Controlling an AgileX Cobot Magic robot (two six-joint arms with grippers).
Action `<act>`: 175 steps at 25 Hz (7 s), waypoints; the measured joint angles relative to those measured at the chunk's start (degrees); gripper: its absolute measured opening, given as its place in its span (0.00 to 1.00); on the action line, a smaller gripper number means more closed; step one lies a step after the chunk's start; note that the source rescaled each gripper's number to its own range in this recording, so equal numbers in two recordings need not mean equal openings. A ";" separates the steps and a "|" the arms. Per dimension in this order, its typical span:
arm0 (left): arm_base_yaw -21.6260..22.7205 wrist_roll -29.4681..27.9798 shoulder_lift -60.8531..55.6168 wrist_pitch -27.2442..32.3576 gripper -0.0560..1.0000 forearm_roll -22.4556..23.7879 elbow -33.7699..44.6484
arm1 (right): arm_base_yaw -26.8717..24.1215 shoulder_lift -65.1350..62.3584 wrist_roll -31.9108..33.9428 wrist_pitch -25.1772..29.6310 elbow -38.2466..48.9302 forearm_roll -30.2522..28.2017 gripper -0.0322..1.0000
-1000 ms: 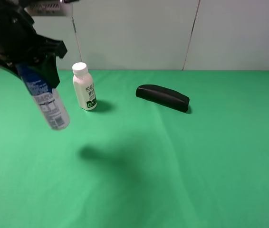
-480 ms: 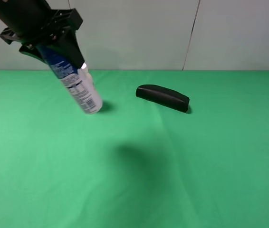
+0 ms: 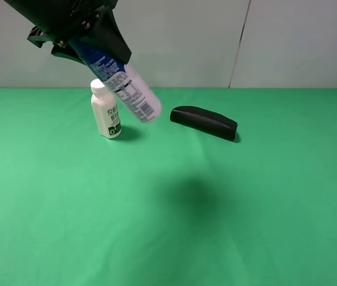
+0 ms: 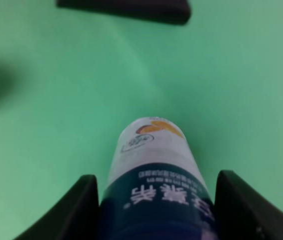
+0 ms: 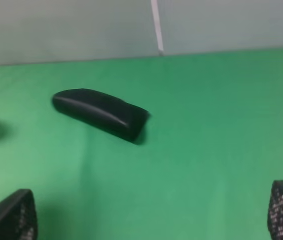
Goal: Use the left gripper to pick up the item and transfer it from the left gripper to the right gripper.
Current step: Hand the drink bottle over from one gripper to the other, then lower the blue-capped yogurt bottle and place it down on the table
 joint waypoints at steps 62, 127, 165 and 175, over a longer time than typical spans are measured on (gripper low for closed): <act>-19.70 20.04 9.03 -14.86 0.05 -34.19 -2.34 | 26.53 38.81 -32.75 -20.78 -7.56 13.18 1.00; -12.86 17.94 2.87 -9.71 0.99 -31.53 -2.68 | 26.67 40.00 -32.94 -20.07 -7.56 12.77 0.08; -8.88 -21.82 -59.15 17.06 0.98 41.29 26.87 | 26.67 40.00 -28.90 -20.07 -7.56 12.77 0.08; -8.88 -21.59 -83.77 13.69 0.98 40.27 43.51 | 26.67 40.00 -26.79 -20.75 -7.56 12.77 0.08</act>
